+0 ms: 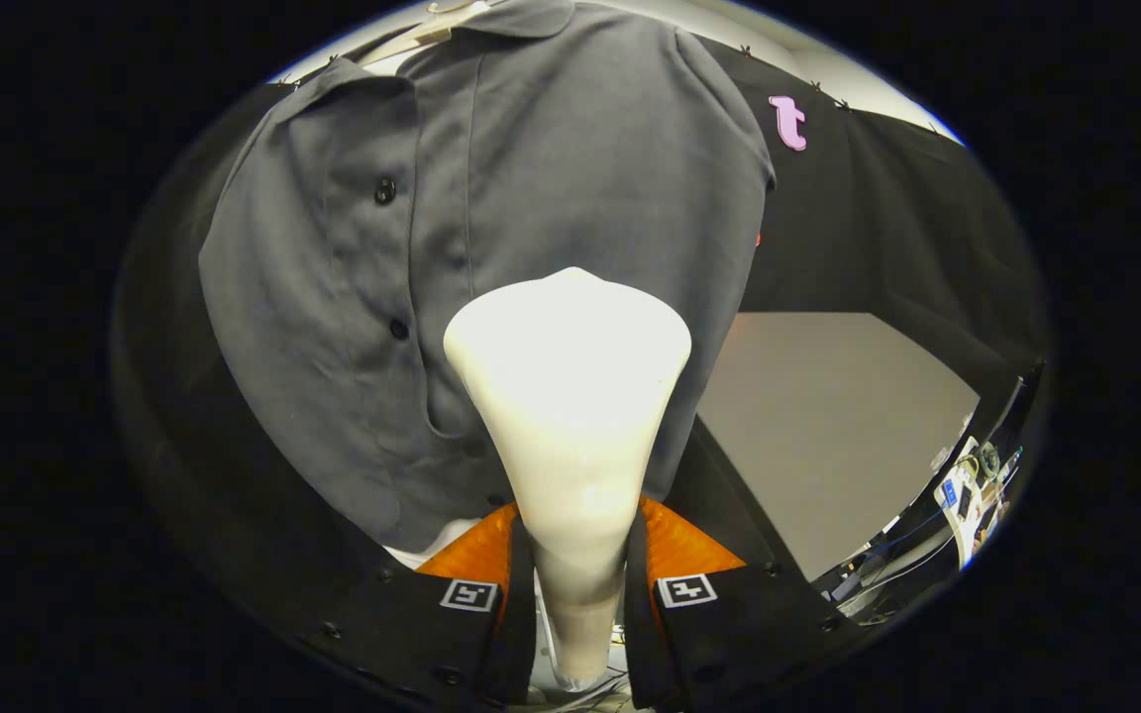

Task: Iron the clothes twice with a garment steamer, once on the left side and once on the right side.

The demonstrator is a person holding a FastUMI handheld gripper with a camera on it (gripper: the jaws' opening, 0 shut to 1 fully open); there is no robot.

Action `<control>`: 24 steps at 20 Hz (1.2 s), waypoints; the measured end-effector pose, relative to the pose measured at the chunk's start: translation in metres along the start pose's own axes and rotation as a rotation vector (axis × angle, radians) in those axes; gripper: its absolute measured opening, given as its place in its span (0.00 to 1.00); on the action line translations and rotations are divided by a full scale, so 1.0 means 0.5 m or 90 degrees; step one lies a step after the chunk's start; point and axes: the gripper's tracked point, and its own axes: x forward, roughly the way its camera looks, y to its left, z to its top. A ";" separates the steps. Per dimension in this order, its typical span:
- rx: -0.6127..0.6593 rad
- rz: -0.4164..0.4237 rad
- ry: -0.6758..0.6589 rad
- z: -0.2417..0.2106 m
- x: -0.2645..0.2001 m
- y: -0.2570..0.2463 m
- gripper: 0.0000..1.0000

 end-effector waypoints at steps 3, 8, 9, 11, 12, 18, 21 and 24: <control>0.003 0.010 -0.037 0.091 -0.052 0.015 0.45; -0.005 0.033 -0.088 0.188 -0.101 0.085 0.45; -0.010 0.039 -0.100 0.208 -0.113 0.103 0.45; -0.017 0.053 -0.119 0.243 -0.140 0.137 0.44; -0.020 0.059 -0.130 0.260 -0.156 0.155 0.44; -0.047 0.080 -0.161 0.321 -0.181 0.242 0.44; -0.054 0.088 -0.163 0.336 -0.162 0.286 0.44; -0.075 0.101 -0.162 0.337 -0.146 0.328 0.44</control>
